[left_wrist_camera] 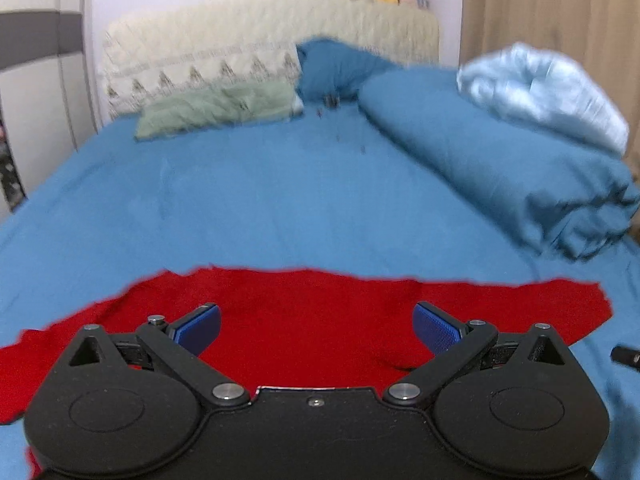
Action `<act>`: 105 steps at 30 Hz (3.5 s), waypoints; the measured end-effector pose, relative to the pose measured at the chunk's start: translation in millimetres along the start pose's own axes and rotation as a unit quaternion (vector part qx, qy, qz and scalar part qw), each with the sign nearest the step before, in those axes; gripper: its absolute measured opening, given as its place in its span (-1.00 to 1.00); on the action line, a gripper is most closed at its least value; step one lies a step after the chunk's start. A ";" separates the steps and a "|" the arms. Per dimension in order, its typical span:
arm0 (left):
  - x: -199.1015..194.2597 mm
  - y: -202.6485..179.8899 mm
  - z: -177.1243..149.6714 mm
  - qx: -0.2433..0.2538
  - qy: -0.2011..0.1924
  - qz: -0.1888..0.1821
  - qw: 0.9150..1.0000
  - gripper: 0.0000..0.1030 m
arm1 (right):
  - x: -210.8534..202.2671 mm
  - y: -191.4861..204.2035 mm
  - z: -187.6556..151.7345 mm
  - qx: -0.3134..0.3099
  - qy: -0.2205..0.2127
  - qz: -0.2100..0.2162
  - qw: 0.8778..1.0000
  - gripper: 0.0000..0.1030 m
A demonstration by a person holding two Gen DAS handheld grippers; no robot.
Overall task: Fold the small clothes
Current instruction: 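Grasp a sleeve cuff with the right gripper and fold it across the body, then grasp the other sleeve cuff with the left gripper and fold it across the body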
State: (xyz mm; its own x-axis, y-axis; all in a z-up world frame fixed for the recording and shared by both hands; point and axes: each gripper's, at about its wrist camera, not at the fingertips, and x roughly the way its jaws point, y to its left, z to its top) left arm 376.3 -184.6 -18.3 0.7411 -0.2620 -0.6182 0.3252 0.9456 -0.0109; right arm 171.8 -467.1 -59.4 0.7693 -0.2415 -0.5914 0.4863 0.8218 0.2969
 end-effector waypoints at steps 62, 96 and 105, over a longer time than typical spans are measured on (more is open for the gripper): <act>89.7 100.7 -41.7 0.053 0.135 -0.002 0.989 0.23 | 123.0 234.7 -69.9 -0.277 0.101 0.144 0.945 0.63; 18.4 234.5 -46.5 -0.221 -0.018 0.080 0.972 -0.84 | 151.9 214.2 -87.7 -0.273 0.080 0.032 0.958 0.84; 24.6 246.7 -61.2 -0.224 -0.011 0.084 0.971 -0.84 | 171.9 236.4 -82.2 -0.328 0.043 -0.005 0.944 0.80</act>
State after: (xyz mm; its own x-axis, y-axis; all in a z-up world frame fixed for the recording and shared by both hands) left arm 438.9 54.1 -84.2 0.7761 -0.0964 -0.6232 -0.0850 0.9633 -0.2548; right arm 384.9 -271.9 -152.5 0.7157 -0.2308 -0.6592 0.1098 0.9693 -0.2201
